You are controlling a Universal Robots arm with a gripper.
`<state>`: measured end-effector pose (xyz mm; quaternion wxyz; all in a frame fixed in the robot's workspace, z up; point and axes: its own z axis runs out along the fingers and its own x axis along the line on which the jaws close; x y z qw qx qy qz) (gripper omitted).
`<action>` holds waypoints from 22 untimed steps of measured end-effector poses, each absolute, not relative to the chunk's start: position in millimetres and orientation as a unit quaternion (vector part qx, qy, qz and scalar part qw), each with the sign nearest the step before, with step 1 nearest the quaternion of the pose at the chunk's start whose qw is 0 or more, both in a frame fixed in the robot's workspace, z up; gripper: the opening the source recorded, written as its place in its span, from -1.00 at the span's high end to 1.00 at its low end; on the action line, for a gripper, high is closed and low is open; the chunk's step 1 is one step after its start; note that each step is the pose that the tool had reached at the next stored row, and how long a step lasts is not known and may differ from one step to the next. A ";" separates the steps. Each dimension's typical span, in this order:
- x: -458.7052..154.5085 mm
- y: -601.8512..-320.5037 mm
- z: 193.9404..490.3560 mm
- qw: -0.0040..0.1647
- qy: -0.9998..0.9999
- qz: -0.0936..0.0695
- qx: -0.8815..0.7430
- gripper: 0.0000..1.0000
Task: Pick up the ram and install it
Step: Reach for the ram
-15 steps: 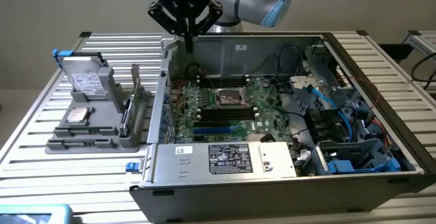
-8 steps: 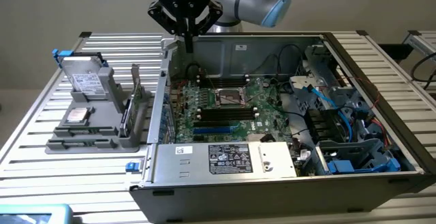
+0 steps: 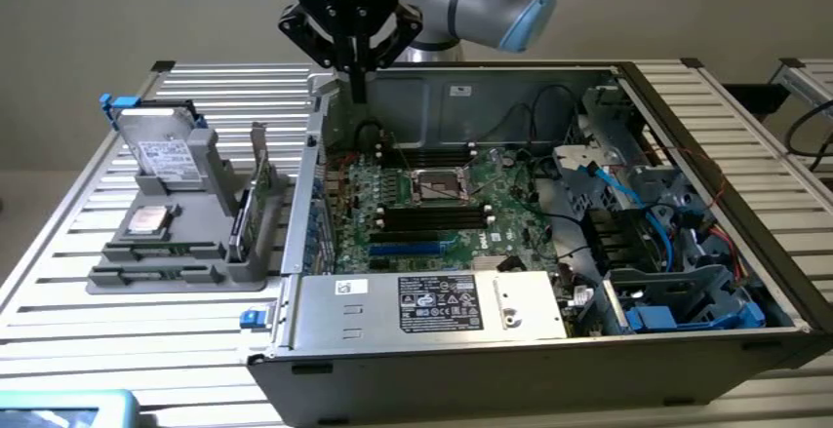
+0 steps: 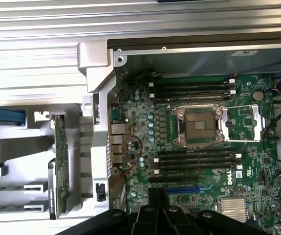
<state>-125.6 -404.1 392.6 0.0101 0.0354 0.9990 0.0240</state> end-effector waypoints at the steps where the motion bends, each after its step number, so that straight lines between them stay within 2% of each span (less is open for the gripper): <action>1: -127.9 -405.4 392.5 0.010 0.999 0.024 0.035 0.79; 9: -149.8 -420.4 389.4 0.010 0.999 0.024 0.035 0.79; 22: -208.4 -423.0 378.6 0.010 0.999 0.024 0.035 0.79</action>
